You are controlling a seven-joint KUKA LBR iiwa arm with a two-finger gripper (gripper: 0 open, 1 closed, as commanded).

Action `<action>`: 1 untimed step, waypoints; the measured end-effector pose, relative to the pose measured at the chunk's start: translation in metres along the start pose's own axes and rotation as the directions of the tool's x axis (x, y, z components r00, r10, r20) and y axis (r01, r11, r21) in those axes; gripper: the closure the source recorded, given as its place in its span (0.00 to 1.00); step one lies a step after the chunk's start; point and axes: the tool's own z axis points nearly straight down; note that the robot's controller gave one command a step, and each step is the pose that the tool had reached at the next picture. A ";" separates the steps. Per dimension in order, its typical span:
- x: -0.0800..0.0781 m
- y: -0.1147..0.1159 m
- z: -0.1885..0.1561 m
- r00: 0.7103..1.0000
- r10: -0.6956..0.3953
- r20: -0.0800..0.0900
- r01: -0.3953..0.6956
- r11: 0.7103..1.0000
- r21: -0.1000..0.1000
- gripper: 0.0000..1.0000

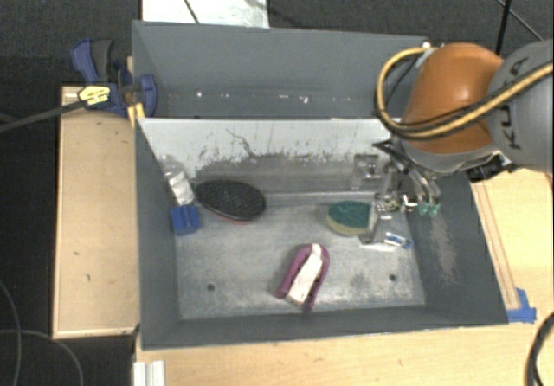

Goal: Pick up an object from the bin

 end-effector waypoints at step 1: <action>-0.015 -0.018 0.105 0.999 0.039 0.001 -0.039 0.999 0.000 0.00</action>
Offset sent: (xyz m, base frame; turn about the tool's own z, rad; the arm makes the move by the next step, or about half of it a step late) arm 0.0153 -0.0181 -0.1006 0.0375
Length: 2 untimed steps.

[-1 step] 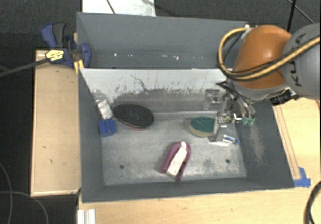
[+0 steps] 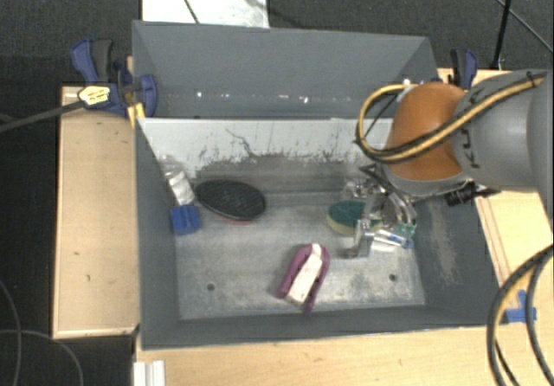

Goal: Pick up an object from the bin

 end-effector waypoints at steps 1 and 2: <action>-0.002 0.000 -0.004 1.000 -0.002 0.007 0.002 1.000 0.000 1.00; 0.019 -0.004 -0.153 0.999 -0.046 0.014 0.046 0.999 0.002 1.00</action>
Offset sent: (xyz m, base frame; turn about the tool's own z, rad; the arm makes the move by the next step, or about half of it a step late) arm 0.0000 0.0000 0.0000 0.0000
